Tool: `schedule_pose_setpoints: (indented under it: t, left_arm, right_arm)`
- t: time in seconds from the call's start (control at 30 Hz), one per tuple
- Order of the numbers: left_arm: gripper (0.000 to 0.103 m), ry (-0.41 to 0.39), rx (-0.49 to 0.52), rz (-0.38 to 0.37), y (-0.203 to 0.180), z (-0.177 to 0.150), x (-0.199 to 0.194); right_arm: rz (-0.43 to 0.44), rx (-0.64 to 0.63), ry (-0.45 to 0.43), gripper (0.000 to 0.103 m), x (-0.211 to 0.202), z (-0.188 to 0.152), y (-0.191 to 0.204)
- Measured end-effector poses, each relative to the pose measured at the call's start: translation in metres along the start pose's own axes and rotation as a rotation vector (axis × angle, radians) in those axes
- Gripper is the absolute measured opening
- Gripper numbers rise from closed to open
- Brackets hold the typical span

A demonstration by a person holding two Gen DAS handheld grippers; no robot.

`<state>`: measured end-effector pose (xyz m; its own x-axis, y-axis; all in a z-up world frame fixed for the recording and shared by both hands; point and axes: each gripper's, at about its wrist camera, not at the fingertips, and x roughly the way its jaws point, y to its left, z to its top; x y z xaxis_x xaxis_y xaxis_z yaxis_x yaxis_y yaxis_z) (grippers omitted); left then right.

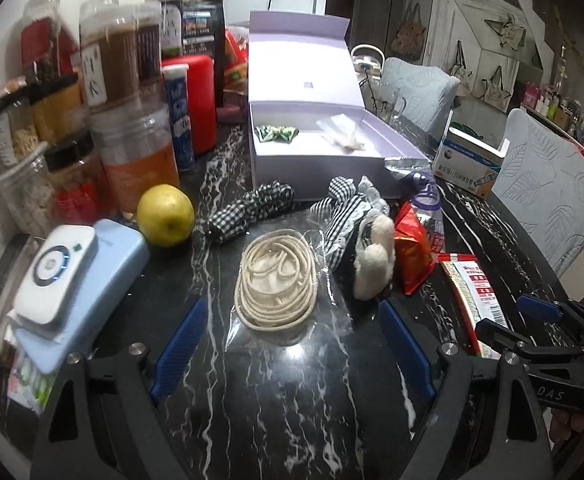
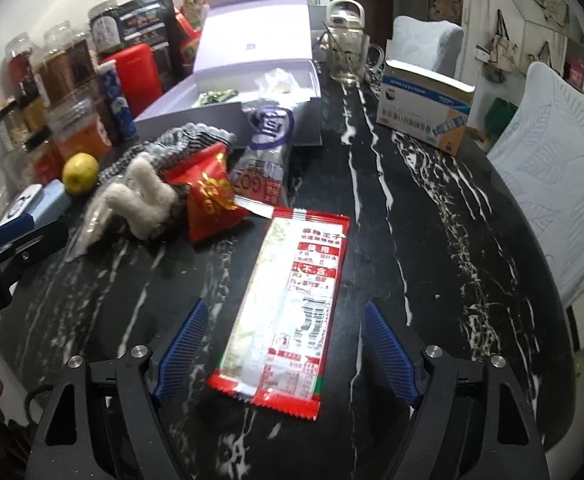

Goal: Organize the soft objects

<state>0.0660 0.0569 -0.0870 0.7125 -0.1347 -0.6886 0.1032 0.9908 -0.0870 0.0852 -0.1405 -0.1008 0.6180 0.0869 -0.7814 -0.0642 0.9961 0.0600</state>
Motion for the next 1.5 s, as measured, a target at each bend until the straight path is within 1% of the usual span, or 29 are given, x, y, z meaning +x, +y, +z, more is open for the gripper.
schedule_pose_setpoints:
  t: [0.1, 0.27, 0.37, 0.43, 0.5, 0.53, 0.57, 0.63, 0.73, 0.8, 0.83, 0.87, 0.93, 1.1, 1.3, 1.5]
  left_arm:
    - [0.088, 0.025, 0.001, -0.023, 0.001, 0.002, 0.012]
    - [0.088, 0.07, 0.012, 0.012, 0.0, 0.008, 0.031]
    - [0.088, 0.091, 0.026, 0.03, 0.0, 0.011, 0.041]
    - [0.088, 0.109, 0.022, 0.027, 0.001, 0.013, 0.048]
    - [0.088, 0.129, 0.015, 0.015, 0.003, 0.015, 0.055]
    - [0.088, 0.138, 0.016, 0.01, 0.003, 0.015, 0.058]
    - [0.088, 0.145, 0.018, 0.003, 0.004, 0.016, 0.061]
    - [0.088, 0.151, 0.021, -0.011, 0.004, 0.017, 0.065]
    - [0.088, 0.153, 0.033, -0.021, 0.004, 0.018, 0.068]
    - [0.081, 0.145, 0.04, -0.024, 0.003, 0.017, 0.068]
    - [0.078, 0.141, 0.046, -0.021, 0.003, 0.016, 0.067]
    - [0.068, 0.132, 0.062, -0.006, 0.002, 0.014, 0.065]
    - [0.066, 0.123, 0.081, 0.006, 0.001, 0.011, 0.061]
    - [0.063, 0.113, 0.101, 0.001, -0.001, 0.0, 0.043]
    - [0.063, 0.117, 0.111, -0.039, -0.007, -0.019, 0.016]
    - [0.063, 0.139, 0.187, -0.066, -0.026, -0.043, -0.002]
  right_arm:
    - [-0.022, 0.002, 0.0, 0.081, 0.006, 0.001, -0.002]
    - [-0.016, 0.015, 0.033, 0.081, 0.019, 0.002, -0.007]
    - [-0.016, 0.01, 0.026, 0.081, 0.019, 0.002, -0.006]
    - [-0.014, 0.004, 0.023, 0.08, 0.018, 0.001, -0.005]
    - [-0.017, -0.014, 0.017, 0.075, 0.018, 0.001, -0.003]
    - [-0.017, -0.028, 0.014, 0.07, 0.017, 0.0, -0.001]
    - [-0.013, -0.034, 0.012, 0.063, 0.017, 0.0, 0.0]
    - [-0.013, -0.048, 0.008, 0.056, 0.016, -0.001, 0.002]
    - [-0.01, -0.055, 0.001, 0.054, 0.015, -0.001, 0.002]
    - [-0.004, -0.054, -0.004, 0.052, 0.014, -0.002, 0.0]
    - [-0.001, -0.053, -0.005, 0.052, 0.014, -0.003, 0.0]
    - [0.002, -0.051, -0.007, 0.051, 0.014, -0.003, -0.001]
    - [0.006, -0.051, -0.008, 0.05, 0.013, -0.004, -0.002]
    - [0.015, -0.049, -0.009, 0.049, 0.009, -0.008, -0.004]
    - [0.022, -0.045, -0.01, 0.049, 0.001, -0.015, -0.006]
    - [0.027, -0.058, -0.004, 0.049, -0.008, -0.025, -0.009]
